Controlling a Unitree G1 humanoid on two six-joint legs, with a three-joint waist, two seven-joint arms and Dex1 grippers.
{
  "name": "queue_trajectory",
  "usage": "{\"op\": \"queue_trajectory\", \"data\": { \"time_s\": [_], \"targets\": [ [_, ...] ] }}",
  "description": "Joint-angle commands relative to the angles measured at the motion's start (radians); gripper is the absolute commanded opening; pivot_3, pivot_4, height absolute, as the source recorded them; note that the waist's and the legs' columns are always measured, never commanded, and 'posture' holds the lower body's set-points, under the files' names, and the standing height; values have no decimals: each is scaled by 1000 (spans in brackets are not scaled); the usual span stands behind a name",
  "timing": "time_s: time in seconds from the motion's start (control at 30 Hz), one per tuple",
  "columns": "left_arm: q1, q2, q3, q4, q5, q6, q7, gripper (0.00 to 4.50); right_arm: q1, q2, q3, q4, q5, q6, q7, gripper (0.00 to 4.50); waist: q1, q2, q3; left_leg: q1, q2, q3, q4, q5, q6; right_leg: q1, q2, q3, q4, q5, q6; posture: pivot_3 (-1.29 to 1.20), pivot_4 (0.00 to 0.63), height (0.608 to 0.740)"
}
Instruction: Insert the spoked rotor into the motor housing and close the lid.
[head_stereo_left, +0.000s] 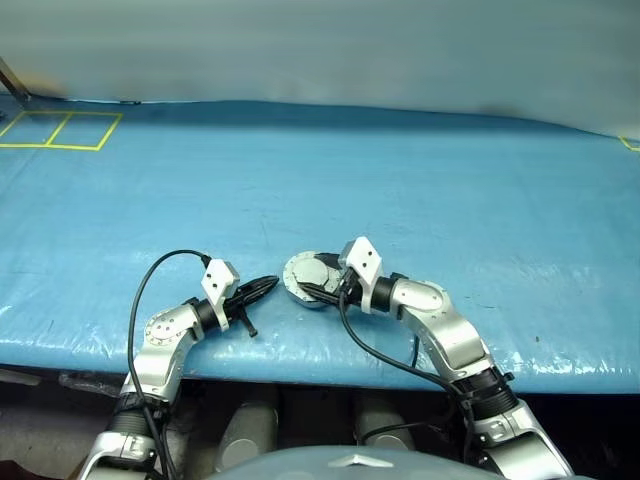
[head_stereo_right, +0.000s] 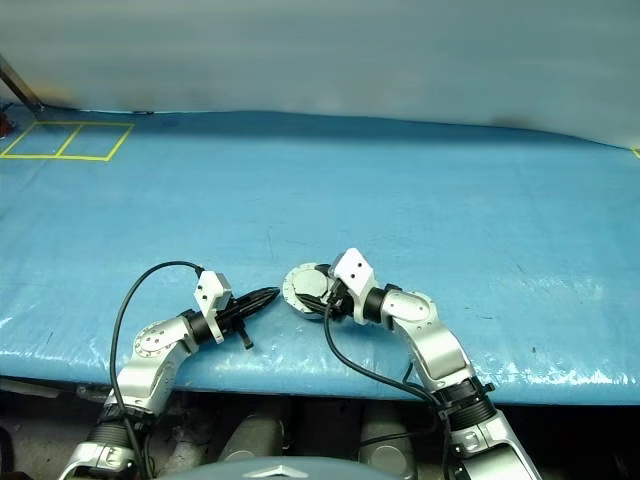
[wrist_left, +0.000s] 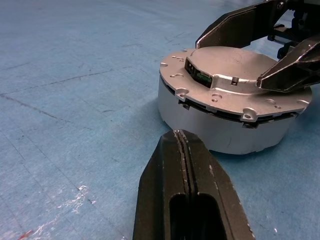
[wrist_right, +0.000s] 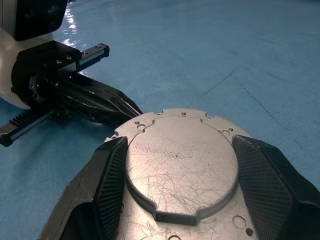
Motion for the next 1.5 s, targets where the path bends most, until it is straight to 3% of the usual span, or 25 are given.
{"op": "queue_trajectory", "data": {
  "time_s": [0.03,0.53,0.93,1.5],
  "targets": [
    [-4,-4,4,-11,4,-23,4,0,-6,-8,-4,-19,-10,-17,-4,2972,1,0,0,0,0,0,0,0,0,0,0,0,0,0,0,0,150,740],
    [-1,-2,0,-15,1,-16,0,0,-54,-57,0,-2,-13,-18,46,2972,2,0,0,-1,0,0,0,0,0,0,0,0,0,0,0,0,150,740],
    [1,-4,2,-14,-1,-20,1,0,-41,9,-26,19,33,30,22,2972,-6,0,0,0,0,0,0,0,0,0,0,0,0,-2,-3,0,150,740],
    [3,-3,6,-17,-1,-21,6,0,-45,-19,24,64,-71,1,-10,2972,-5,0,0,1,0,0,0,0,0,0,0,0,0,0,0,0,150,740]
  ]
}}
